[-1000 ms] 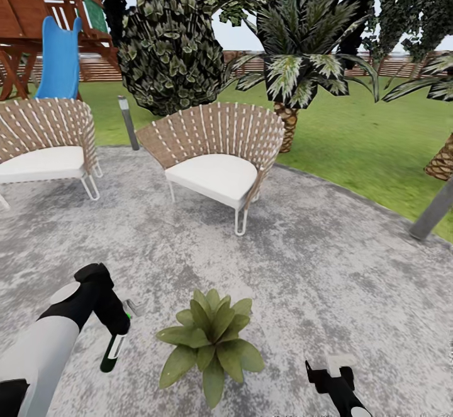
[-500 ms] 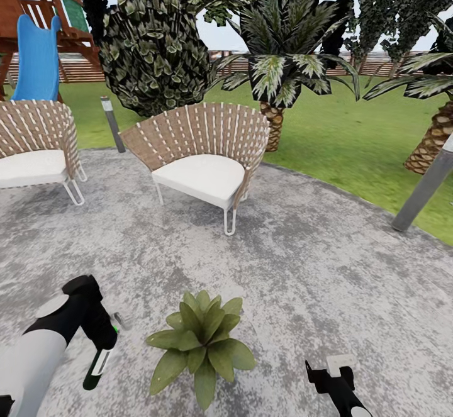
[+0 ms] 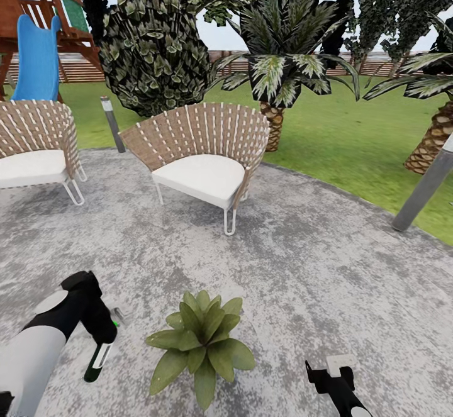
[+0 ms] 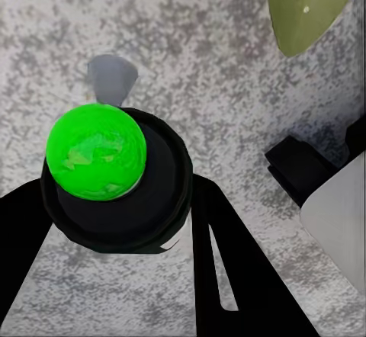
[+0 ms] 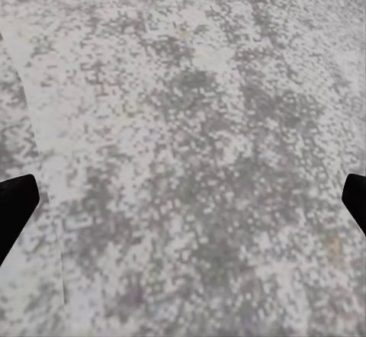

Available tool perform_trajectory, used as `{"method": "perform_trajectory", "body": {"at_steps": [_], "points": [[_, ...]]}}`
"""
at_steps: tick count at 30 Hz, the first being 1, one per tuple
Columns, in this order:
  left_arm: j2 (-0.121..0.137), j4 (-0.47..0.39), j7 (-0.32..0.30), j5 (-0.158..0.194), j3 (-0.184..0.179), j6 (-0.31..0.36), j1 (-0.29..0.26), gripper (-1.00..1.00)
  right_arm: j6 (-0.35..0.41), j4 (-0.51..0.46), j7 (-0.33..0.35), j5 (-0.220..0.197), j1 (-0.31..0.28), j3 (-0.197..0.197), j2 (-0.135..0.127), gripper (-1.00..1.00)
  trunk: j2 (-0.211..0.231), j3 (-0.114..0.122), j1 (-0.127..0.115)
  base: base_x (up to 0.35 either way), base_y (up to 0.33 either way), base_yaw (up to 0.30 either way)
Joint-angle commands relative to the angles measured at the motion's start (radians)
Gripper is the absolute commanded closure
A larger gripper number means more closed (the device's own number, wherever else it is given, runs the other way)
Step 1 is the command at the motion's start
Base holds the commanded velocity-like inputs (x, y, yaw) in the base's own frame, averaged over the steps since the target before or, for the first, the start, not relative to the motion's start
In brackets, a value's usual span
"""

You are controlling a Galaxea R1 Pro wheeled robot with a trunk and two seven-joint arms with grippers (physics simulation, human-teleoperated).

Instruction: Pick up the pesticide atomizer in the garden and spray insectifuge to fully cover both potted plants in the garden.

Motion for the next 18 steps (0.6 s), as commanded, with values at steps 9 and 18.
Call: {"method": "perform_trajectory", "body": {"at_steps": [9, 18], "points": [[-0.016, -0.003, -0.008, -0.012, -0.002, 0.005, 0.008, 1.0, -0.003, 0.001, -0.002, 0.011, -0.001, -0.007, 0.0, -1.0, 0.0, -0.001, 0.0, 0.0, 0.0, 0.0], [0.007, 0.035, 0.006, -0.01, 0.009, -0.105, 0.017, 1.0, -0.003, 0.001, -0.001, 0.01, -0.001, -0.007, 0.0, -1.0, 0.0, -0.001, 0.0, 0.0, 0.0, 0.0]]}}
